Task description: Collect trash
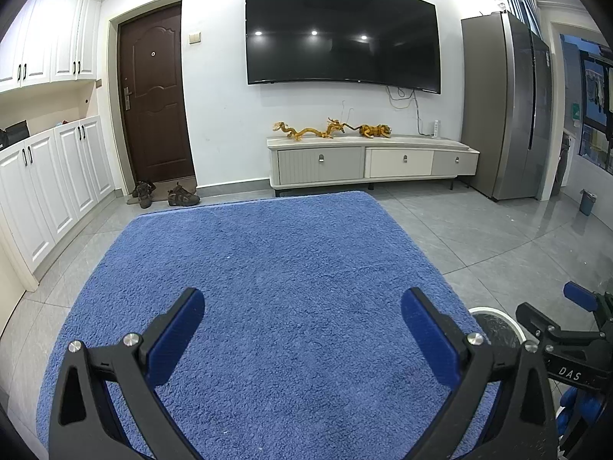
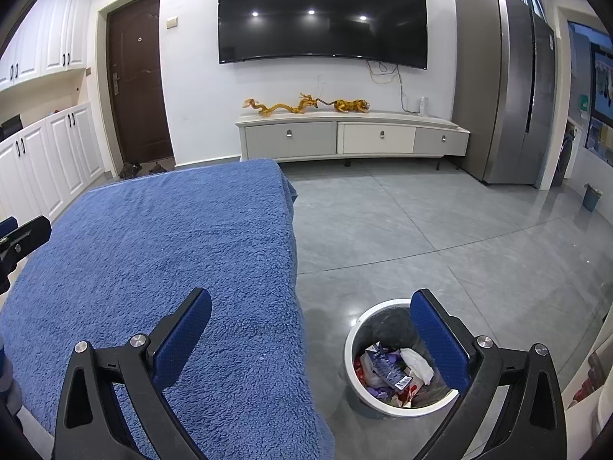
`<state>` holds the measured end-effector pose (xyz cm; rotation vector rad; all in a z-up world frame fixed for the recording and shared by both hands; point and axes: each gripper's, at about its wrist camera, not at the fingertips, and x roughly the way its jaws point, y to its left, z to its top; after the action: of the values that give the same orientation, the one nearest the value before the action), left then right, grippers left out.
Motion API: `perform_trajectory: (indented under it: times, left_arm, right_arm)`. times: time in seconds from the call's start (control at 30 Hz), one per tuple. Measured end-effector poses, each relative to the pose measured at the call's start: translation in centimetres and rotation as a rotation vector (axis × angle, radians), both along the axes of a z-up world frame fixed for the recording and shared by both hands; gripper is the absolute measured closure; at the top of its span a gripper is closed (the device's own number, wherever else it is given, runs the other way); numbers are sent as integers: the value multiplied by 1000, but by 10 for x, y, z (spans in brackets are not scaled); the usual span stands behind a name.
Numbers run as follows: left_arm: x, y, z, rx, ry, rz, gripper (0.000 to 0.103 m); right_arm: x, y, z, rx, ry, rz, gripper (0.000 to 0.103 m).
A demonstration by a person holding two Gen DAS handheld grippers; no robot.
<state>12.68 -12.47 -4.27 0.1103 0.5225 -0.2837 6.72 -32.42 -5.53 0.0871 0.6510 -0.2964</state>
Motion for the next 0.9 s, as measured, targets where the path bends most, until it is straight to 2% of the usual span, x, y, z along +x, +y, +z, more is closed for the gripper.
perform_trajectory:
  times: [0.9]
  left_arm:
    - [1,2,-2,-1,8,1,0]
  right_arm:
    - [-3,3,4,-16,-12,-19,1]
